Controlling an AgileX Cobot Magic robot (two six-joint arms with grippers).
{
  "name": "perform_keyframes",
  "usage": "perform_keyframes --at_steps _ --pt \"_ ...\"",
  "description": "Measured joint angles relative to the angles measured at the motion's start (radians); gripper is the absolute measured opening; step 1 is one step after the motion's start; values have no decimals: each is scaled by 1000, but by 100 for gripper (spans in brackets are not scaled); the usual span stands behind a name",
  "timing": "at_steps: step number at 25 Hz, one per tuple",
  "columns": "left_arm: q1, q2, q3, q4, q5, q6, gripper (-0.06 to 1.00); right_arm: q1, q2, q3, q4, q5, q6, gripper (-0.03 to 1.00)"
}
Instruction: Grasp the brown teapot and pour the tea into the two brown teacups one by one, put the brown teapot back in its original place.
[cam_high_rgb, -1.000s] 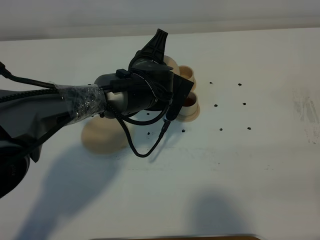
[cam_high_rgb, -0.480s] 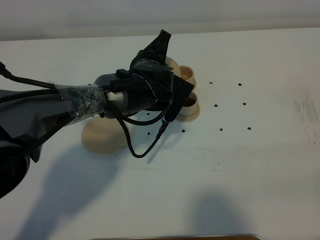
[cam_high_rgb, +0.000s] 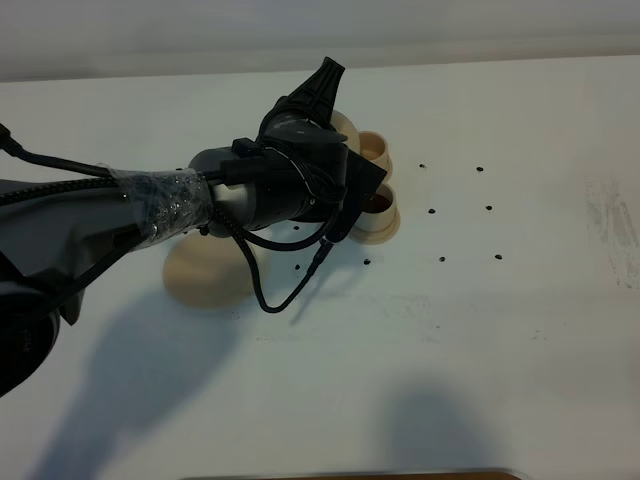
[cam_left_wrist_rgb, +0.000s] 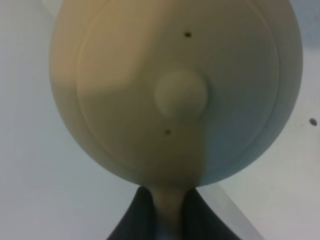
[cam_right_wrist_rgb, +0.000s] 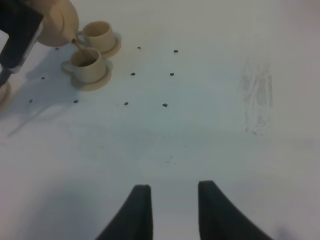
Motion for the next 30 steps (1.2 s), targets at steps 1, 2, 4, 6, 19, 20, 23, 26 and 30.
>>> perform_keyframes --at_steps 1,2,4,6,19,20,23,26,30 --pt "0 0 0 5 1 0 16 0 0 0 0 0 0 22" --pt "0 0 0 9 1 0 16 0 0 0 0 0 0 22" --pt "0 0 0 10 2 0 16 0 0 0 0 0 0 22" --pt "0 0 0 10 4 0 16 0 0 0 0 0 0 22" --pt "0 0 0 62 11 0 16 0 0 0 0 0 0 22" --pt "0 0 0 62 12 0 16 0 0 0 0 0 0 22" --pt "0 0 0 62 12 1 16 0 0 0 0 0 0 22" --pt "0 0 0 62 12 -1 16 0 0 0 0 0 0 22" --pt "0 0 0 48 12 0 16 0 0 0 0 0 0 22"
